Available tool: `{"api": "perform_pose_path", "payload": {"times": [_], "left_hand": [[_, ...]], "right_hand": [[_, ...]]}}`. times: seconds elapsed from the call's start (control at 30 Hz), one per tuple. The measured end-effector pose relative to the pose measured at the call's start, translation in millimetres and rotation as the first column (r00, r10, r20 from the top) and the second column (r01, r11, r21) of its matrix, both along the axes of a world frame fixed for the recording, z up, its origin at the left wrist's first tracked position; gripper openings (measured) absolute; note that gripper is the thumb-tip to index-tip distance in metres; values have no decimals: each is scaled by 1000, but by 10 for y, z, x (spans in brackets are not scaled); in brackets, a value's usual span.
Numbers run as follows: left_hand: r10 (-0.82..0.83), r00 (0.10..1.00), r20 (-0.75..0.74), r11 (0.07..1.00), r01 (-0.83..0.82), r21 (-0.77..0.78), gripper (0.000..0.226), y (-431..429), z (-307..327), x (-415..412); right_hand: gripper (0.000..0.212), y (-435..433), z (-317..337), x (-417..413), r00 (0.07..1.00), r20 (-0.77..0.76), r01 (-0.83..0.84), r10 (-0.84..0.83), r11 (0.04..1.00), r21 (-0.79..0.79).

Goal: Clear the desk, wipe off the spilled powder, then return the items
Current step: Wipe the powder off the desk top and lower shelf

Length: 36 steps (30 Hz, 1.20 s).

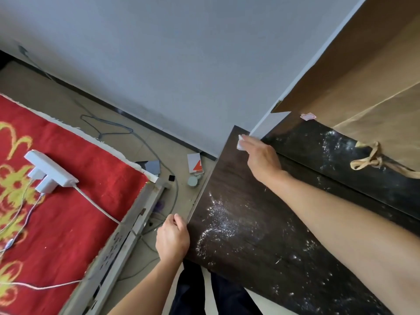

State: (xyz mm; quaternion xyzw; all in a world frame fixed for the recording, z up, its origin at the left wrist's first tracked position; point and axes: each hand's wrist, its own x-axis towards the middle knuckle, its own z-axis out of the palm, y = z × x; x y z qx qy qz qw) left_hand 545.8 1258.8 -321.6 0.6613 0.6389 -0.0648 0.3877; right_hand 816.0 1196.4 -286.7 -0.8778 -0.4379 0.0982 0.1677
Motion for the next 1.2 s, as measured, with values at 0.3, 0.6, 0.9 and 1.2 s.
{"api": "perform_pose_path", "payload": {"times": [0.3, 0.6, 0.9, 1.2], "left_hand": [[-9, 1000, -24, 1000, 9, 2, 34, -6, 10, 6], [-25, 997, -73, 999, 27, 22, 34, -15, -19, 11], [-19, 995, -93, 998, 24, 56, 34, -21, -16, 26], [-21, 995, -93, 997, 28, 74, 32, -30, -9, 23]], "right_hand": [[60, -1343, -43, -114, 990, 45, 134, -132, 990, -43], [30, -1077, -179, -811, 995, -2, -102, 104, 986, 132], [38, -889, -158, -17, 967, 4, 251, -254, 959, 130], [32, -1125, -97, -464, 984, -108, -122, 139, 982, 147]]}}
